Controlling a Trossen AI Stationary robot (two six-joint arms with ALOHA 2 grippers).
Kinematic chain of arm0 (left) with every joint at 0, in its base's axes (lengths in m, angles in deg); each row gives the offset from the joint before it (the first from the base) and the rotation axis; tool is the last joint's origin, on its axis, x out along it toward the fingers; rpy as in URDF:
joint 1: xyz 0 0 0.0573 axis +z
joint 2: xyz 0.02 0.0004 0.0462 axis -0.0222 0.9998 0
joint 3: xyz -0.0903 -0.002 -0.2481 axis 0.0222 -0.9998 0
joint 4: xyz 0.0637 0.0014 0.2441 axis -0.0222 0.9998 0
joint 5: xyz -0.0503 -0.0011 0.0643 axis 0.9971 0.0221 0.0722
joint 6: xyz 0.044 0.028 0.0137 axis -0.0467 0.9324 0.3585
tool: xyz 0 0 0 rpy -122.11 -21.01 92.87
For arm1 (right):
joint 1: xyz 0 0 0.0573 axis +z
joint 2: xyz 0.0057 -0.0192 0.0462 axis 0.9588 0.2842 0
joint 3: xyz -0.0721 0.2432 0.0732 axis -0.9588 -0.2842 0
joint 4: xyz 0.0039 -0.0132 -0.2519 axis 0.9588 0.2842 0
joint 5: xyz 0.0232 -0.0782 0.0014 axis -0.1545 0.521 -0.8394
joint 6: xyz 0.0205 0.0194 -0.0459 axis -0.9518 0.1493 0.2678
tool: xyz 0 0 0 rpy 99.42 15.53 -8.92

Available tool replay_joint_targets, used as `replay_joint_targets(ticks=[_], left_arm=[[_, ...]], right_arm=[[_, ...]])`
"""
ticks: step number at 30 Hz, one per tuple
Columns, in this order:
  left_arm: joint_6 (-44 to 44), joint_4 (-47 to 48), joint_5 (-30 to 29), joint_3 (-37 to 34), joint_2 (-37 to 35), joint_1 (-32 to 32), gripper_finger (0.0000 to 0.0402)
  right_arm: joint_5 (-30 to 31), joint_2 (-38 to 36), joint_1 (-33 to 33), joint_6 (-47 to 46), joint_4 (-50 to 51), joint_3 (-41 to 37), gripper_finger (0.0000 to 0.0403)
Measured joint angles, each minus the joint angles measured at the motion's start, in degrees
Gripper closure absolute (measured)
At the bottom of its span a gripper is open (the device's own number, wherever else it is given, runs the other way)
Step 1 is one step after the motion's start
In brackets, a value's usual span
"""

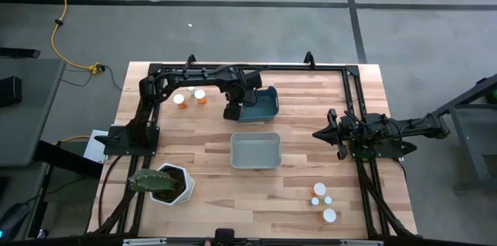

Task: Pick and place medicine bottles into bin by pill shape (circle, oval)
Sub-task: Put the orange capsule bottle into the blue bin, then put the blue capsule bottle into the blue bin

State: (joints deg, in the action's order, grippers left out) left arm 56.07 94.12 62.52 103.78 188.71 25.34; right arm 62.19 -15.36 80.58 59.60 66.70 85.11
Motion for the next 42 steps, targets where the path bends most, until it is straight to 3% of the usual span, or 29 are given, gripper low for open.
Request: replay_joint_targets(ticks=[5,16,28,31,36,42], left_arm=[[-1.93,0.04,-3.47,0.00,0.00,0.00,0.0199],[-3.81,2.76,-4.33,1.75,-0.38,-0.57,0.0103],[-5.20,10.92,-4.08,12.23,-2.16,-0.96,0.0094],[-6.39,11.46,-1.23,13.10,-5.39,-0.32,0.0094],[-10.41,3.07,9.40,11.23,-13.74,1.54,0.0094],[-13.03,-22.08,14.96,-7.50,-30.13,1.93,0.0094]], right_arm=[[0.00,0.00,0.01,-0.01,-0.02,-0.01,0.0402],[0.00,0.00,0.02,0.00,0.00,-0.01,0.0402],[0.00,0.00,0.01,0.00,-0.01,-0.01,0.0402],[0.00,0.00,0.02,-0.02,-0.02,-0.02,0.0402],[0.00,0.02,0.01,0.00,-0.02,-0.01,0.0402],[0.00,0.02,0.02,0.00,-0.02,-0.02,0.0402]])
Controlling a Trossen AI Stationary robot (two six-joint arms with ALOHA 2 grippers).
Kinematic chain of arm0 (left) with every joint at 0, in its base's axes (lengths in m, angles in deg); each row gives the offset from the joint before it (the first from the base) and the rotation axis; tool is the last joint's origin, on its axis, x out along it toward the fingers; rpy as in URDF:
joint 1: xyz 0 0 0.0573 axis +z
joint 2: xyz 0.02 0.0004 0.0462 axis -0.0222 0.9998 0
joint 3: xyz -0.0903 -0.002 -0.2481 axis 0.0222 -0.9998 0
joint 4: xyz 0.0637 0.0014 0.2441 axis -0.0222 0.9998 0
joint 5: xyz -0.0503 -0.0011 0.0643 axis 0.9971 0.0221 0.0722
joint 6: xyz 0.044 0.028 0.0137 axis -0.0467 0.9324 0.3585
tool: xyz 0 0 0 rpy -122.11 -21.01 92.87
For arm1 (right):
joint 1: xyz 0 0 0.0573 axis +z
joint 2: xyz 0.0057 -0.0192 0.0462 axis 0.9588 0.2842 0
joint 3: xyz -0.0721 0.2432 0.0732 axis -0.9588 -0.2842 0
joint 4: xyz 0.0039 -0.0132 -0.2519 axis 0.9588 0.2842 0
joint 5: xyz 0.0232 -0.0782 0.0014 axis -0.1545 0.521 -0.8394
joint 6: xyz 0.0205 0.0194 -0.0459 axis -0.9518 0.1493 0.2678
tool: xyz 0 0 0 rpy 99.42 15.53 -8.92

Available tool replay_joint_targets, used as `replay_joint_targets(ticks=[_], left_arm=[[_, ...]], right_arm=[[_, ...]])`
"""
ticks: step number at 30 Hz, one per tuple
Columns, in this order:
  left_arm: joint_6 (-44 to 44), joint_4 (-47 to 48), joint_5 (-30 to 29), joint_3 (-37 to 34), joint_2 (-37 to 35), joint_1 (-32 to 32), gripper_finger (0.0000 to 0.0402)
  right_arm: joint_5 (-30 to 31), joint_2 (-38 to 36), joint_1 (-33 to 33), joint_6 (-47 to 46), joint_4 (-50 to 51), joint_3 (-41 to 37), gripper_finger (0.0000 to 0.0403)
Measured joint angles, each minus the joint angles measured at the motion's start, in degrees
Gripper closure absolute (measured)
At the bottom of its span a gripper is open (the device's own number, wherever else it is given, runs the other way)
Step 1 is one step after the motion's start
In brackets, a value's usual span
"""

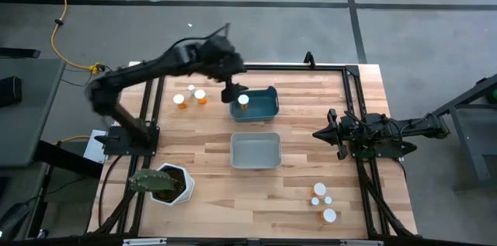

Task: Pick and place medicine bottles into bin by pill shape (circle, oval)
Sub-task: Put the blue capsule bottle into the blue bin

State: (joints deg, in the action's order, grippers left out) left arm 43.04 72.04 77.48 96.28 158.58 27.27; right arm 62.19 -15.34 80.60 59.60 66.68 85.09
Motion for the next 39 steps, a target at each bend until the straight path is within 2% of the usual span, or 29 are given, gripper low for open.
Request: replay_joint_targets(ticks=[6,10,13,16,21,35,39], left_arm=[[-5.00,-27.63,-0.06,-27.27,-16.56,-0.61,0.0094],[-9.86,-45.58,-0.33,-42.93,-24.53,-0.53,0.0094],[-12.70,-57.90,-0.29,-51.55,-28.49,-0.55,0.0094],[-14.35,-66.41,-0.30,-57.27,-30.94,-0.57,0.0094],[-15.18,-71.01,-0.29,-61.42,-32.51,-0.57,0.0094],[-15.78,-73.53,-0.32,-61.50,-32.56,-0.57,0.0094],[-16.24,-74.36,-0.36,-61.50,-32.56,-0.57,0.0094]], right_arm=[[0.00,0.00,0.00,-0.02,0.01,0.00,0.0402],[0.00,0.00,0.00,-0.02,0.00,0.02,0.0402],[0.00,0.00,-0.01,0.00,0.00,0.01,0.0402],[0.00,0.00,0.00,-0.02,0.00,0.02,0.0402],[0.00,0.00,-0.02,-0.02,0.00,0.00,0.0402],[0.00,0.00,0.00,0.21,0.01,0.02,0.0402],[0.00,0.00,-0.01,5.69,0.00,0.01,0.0402]])
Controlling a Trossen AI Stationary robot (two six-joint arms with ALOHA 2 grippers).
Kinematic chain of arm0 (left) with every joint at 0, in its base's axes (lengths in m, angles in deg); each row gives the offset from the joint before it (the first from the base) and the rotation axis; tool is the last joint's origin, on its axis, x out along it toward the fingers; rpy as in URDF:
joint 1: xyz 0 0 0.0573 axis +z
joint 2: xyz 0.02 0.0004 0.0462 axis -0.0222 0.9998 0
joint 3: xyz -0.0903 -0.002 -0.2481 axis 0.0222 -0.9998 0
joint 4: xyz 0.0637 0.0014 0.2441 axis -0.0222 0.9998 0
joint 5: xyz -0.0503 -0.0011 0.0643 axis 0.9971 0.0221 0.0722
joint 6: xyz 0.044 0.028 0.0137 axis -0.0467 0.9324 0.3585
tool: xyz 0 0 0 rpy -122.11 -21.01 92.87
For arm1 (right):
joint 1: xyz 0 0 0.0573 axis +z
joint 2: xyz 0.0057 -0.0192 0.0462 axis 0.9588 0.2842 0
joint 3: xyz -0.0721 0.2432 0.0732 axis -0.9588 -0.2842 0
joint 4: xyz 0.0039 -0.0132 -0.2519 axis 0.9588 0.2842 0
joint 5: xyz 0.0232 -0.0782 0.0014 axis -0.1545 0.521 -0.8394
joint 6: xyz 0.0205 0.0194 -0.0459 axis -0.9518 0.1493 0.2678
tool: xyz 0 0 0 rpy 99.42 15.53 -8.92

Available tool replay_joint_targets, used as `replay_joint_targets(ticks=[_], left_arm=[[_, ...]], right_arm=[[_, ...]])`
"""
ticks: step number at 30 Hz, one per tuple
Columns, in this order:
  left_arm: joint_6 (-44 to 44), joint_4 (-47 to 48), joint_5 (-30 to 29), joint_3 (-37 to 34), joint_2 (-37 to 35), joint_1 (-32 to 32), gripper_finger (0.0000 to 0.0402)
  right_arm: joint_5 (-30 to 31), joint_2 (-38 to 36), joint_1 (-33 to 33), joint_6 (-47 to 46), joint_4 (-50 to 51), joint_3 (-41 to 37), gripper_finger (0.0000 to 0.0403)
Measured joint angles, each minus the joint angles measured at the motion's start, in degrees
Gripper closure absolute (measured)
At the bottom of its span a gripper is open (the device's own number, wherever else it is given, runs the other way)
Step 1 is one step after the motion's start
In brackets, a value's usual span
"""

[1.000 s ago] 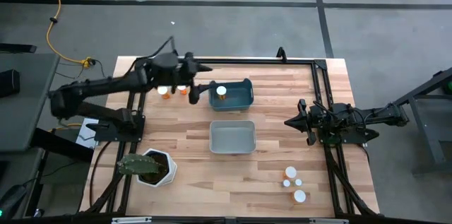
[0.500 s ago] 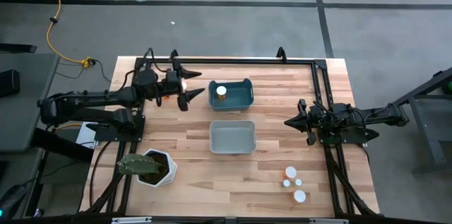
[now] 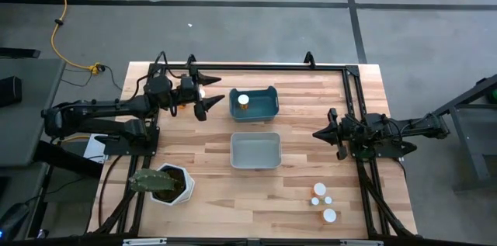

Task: Pick and place medicine bottles into bin by pill shape (circle, oval)
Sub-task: Put the blue capsule bottle into the blue bin

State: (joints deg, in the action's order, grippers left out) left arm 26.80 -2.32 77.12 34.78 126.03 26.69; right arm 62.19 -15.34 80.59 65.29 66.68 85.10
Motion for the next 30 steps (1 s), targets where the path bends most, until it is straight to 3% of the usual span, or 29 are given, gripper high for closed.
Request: replay_joint_targets(ticks=[13,20,26,30], left_arm=[[0.01,-0.13,0.00,0.00,0.04,0.00,0.0094],[0.53,-0.17,0.00,0.00,0.04,0.02,0.0094],[0.60,-0.22,-0.02,0.00,0.07,0.02,0.0094],[0.60,-0.73,0.00,0.00,0.07,0.04,0.0094]], right_arm=[[0.18,0.00,0.02,-9.03,-0.07,0.01,0.0402],[7.70,-0.02,0.02,-8.69,-2.27,0.01,0.0402],[17.74,0.04,0.02,-8.69,-5.29,0.01,0.0402],[17.09,0.12,-0.01,-8.36,-9.54,0.01,0.0402]])
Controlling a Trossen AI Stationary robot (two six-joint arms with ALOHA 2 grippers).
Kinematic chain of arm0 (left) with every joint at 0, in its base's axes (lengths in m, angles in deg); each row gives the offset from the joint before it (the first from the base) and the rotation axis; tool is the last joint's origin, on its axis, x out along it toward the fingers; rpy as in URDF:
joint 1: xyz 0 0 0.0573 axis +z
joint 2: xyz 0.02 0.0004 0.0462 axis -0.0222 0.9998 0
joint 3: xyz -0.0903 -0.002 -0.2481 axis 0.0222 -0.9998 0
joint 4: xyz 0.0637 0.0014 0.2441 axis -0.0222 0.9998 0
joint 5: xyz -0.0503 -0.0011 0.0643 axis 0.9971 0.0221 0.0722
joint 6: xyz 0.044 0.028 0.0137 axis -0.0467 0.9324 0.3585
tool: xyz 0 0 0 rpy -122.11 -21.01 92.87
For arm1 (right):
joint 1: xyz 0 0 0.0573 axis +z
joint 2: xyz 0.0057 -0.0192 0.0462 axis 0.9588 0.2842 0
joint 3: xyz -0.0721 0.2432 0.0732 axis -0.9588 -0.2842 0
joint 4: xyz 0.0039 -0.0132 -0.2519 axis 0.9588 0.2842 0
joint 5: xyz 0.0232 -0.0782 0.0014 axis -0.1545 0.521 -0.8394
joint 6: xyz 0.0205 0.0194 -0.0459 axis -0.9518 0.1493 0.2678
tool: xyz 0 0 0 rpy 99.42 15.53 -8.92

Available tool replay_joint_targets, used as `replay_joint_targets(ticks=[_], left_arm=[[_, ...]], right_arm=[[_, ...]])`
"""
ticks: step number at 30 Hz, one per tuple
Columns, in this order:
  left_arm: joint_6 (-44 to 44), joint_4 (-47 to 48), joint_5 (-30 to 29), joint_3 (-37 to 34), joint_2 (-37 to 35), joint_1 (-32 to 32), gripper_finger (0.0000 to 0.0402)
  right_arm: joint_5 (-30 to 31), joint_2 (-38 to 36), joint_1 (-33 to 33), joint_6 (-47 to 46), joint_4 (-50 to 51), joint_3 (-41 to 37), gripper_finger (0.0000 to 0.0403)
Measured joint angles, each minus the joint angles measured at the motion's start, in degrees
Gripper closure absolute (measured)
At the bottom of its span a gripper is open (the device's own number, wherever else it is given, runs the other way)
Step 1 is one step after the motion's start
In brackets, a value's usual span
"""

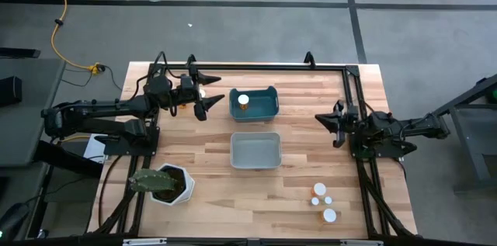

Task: Pick and place medicine bottles into bin by pill shape (circle, oval)
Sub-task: Put the blue capsule bottle into the blue bin

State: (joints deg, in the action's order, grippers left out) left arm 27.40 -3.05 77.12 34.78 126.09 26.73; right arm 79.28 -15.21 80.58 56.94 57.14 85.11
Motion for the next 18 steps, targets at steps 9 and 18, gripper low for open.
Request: replay_joint_targets(ticks=[9,18], left_arm=[[-0.02,-0.70,0.00,0.00,0.00,-0.01,0.0094],[0.92,-0.72,0.00,0.00,0.00,-0.01,0.0094]], right_arm=[[-3.32,7.92,0.02,3.02,-13.66,0.00,0.0398],[-3.97,24.88,0.97,2.94,-20.93,5.22,0.0275]])
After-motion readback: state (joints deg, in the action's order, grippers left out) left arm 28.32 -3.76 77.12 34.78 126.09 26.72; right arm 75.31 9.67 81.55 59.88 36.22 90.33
